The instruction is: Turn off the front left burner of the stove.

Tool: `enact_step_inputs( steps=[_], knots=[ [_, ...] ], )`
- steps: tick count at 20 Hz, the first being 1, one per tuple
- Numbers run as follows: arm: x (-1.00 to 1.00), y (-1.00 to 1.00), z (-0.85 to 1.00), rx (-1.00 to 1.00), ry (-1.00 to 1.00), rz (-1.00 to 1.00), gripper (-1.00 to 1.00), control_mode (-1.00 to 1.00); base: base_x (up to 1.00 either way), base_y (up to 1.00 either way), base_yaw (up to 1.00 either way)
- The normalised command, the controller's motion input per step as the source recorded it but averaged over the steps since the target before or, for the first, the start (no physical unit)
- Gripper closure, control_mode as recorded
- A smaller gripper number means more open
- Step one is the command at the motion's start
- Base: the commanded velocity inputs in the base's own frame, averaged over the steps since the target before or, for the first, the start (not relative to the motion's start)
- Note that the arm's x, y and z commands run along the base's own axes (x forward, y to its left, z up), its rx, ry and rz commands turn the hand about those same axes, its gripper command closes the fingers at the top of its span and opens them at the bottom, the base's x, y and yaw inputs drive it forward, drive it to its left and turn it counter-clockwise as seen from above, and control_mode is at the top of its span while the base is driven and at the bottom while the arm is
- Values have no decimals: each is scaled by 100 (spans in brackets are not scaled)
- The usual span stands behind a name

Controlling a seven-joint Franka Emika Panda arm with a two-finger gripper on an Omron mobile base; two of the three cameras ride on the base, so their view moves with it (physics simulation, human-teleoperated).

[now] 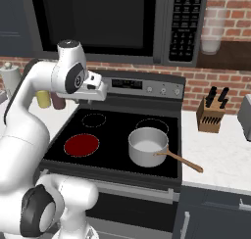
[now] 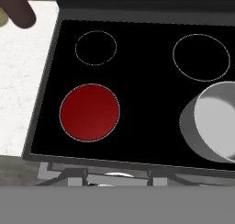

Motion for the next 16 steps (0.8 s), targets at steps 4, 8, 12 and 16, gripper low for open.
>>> enact_step_inputs(
  steps=[4, 8, 12, 16],
  knots=[
    [-18, 9, 0, -3, -6, 0, -100, -100, 0, 0, 0],
    [-42, 48, 0, -23, -32, 0, -100, -100, 0, 0, 0],
    [-8, 71, 3, -30, -26, 0, -100, -100, 0, 0, 0],
    [24, 68, 11, -23, -10, 0, -100, -100, 0, 0, 0]
  ],
)
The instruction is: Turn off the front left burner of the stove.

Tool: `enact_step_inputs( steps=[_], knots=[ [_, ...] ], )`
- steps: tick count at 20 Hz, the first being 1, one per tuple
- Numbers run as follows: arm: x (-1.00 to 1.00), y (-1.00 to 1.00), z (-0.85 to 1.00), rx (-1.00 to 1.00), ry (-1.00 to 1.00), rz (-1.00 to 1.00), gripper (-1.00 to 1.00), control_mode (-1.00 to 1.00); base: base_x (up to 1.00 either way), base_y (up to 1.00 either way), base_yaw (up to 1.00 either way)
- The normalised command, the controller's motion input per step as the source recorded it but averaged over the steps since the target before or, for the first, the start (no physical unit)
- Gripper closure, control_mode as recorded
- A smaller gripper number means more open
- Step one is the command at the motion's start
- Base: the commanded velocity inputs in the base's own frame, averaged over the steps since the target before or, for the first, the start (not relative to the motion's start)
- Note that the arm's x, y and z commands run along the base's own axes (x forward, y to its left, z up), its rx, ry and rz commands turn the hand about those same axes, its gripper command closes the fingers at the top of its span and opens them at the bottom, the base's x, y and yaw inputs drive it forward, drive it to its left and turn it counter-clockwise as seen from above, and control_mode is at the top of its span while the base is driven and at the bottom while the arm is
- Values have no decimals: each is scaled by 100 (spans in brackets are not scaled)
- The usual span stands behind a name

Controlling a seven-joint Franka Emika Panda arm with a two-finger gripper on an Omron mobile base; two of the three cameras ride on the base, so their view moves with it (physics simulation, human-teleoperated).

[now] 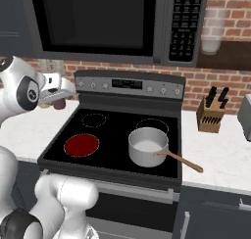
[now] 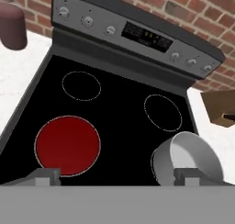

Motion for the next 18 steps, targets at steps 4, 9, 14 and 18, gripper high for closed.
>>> enact_step_inputs(
  steps=[4, 9, 14, 18],
  knots=[
    [52, 62, 8, -14, 0, 0, -100, -100, 0, 0, 0],
    [56, 39, 11, -7, 2, 0, -100, -100, 0, 0, 0],
    [59, 18, 18, -7, 9, 0, -100, -100, 0, 0, 0],
    [55, 10, 9, -6, 10, 0, -100, -100, 0, 0, 0]
  ],
)
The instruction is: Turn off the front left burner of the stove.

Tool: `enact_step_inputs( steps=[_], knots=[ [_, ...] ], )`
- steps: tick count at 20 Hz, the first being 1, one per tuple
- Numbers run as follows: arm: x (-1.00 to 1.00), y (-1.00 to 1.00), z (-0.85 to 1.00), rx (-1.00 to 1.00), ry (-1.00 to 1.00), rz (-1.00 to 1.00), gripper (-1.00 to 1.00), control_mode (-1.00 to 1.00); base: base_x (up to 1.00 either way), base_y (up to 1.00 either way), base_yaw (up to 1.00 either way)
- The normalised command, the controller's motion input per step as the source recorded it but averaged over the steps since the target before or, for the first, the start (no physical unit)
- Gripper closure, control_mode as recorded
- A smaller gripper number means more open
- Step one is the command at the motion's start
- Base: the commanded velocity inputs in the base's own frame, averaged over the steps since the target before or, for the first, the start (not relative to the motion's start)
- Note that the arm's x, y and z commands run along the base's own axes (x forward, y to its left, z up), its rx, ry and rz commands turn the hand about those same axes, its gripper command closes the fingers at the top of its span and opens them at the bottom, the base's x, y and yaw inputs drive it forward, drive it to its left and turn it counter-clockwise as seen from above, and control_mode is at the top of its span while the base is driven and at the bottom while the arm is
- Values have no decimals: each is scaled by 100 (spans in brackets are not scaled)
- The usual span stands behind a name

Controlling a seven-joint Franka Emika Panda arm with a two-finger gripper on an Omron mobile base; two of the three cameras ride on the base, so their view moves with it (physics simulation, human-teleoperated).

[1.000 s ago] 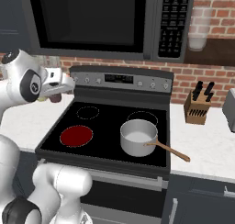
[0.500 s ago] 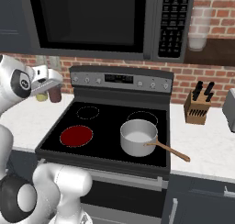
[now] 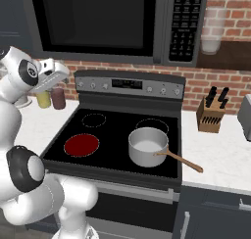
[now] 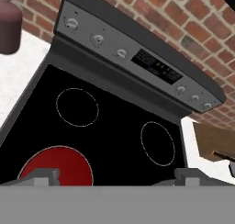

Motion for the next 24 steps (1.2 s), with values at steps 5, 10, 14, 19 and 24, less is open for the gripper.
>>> enact_step_inputs(
  steps=[5, 10, 14, 19, 24],
  knots=[
    [8, 0, -3, 0, 1, 2, -100, -100, 0, 0, 0],
    [0, 0, -15, 0, 0, 0, -100, -100, 0, 0, 0],
    [2, 0, -21, -1, 0, 0, -100, -100, 0, 0, 0],
    [8, 0, -30, -8, 0, 10, -100, -100, 0, 0, 0],
    [0, 1, -25, -23, 0, 17, -100, -100, 0, 0, 0]
  ],
)
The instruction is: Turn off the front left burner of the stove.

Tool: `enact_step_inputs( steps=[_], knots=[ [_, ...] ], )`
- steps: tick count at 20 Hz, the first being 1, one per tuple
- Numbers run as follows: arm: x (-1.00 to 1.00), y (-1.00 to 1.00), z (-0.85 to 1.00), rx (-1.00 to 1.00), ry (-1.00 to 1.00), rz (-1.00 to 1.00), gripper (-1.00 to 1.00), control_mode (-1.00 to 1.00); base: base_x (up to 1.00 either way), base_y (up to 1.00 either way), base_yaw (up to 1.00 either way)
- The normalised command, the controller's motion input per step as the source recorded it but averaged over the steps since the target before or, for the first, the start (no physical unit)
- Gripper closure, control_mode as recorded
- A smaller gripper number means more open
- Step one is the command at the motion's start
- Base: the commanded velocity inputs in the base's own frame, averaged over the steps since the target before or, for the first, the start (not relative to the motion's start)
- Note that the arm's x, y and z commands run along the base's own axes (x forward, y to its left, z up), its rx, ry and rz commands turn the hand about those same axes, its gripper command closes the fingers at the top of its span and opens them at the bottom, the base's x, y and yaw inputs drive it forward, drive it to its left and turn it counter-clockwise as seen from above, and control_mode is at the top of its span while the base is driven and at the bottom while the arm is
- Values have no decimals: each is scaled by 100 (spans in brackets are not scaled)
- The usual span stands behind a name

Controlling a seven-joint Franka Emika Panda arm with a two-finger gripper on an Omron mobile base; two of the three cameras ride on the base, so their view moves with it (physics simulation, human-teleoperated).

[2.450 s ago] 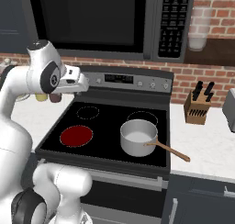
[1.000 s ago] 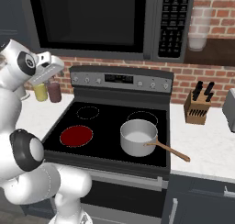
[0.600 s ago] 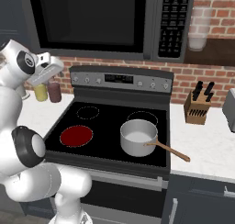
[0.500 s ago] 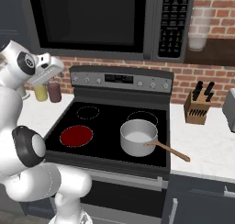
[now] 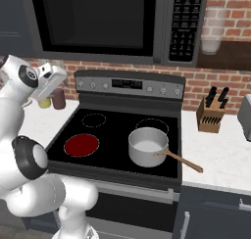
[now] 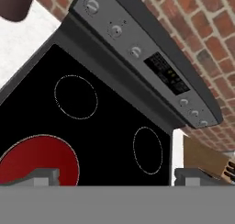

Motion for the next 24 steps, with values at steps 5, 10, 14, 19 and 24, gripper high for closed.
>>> enact_step_inputs(
  steps=[5, 10, 14, 19, 24],
  knots=[
    [5, 11, -11, -35, 0, 18, -100, -100, 0, 0, 0],
    [20, 19, 0, -31, 0, 15, -100, -100, 0, 0, 0],
    [27, 11, 0, -20, 4, 12, -100, -100, 0, 0, 0],
    [32, 1, -5, -19, 2, 15, -100, -100, 0, 0, 0],
    [18, 5, -19, -24, -1, 12, -100, -100, 0, 0, 0]
  ],
)
